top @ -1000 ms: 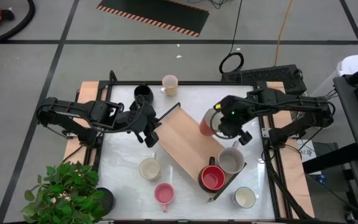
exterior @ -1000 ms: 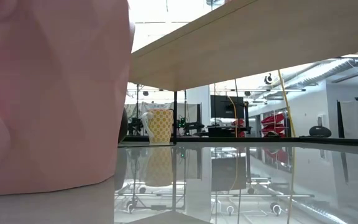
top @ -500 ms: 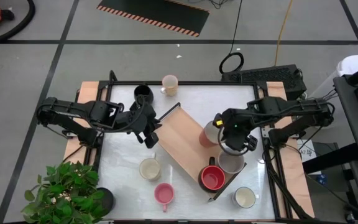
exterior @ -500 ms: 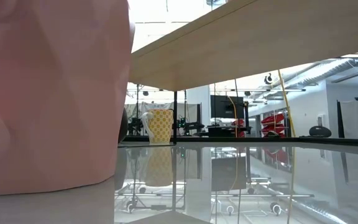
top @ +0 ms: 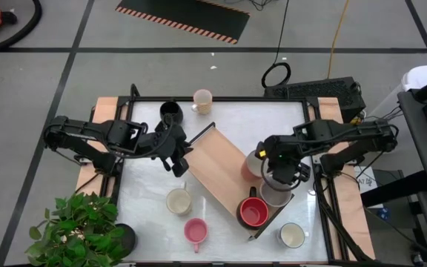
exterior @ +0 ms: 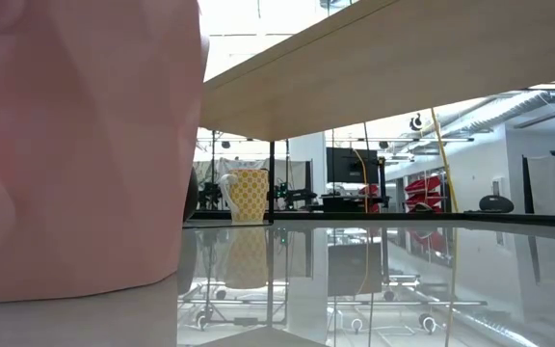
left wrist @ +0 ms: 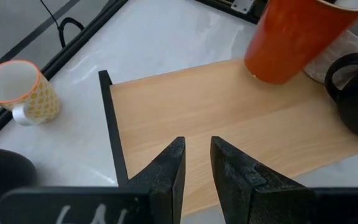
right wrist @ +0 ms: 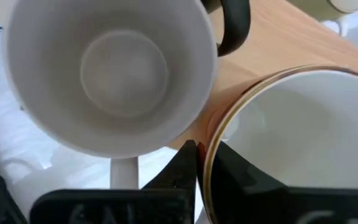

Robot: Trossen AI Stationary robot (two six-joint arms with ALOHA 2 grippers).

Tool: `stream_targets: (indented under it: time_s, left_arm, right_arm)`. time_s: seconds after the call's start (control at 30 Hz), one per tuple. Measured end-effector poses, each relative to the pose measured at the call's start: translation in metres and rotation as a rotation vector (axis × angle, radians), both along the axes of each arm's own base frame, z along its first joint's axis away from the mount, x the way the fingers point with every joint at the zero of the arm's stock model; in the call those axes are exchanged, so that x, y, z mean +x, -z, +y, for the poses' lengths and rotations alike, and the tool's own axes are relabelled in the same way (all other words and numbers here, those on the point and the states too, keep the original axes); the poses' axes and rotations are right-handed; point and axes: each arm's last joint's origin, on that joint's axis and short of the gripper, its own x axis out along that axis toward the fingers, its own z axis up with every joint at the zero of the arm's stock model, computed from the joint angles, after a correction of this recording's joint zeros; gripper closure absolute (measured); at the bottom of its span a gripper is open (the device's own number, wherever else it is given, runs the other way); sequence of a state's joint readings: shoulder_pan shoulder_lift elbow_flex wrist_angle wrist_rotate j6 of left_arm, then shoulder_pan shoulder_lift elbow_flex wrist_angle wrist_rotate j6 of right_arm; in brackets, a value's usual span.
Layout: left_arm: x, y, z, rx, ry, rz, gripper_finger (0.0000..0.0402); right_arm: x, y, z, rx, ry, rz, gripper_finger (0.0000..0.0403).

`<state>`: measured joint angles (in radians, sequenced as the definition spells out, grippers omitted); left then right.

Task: Place coffee mugs
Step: Put the orange mug on the shelf

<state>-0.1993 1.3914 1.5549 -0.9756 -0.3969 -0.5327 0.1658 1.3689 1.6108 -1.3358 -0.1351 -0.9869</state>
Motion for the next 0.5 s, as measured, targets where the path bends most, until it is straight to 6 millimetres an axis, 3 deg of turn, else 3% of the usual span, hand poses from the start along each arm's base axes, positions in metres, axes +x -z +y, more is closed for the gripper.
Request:
stream_targets:
  time_s: [0.5]
  left_arm:
    - [0.0000, 0.0001, 0.0000, -0.003, -0.003, 0.000, 0.0321]
  right_arm:
    - [0.0105, -0.0004, 0.0025, 0.032, -0.014, -0.062, 0.0335]
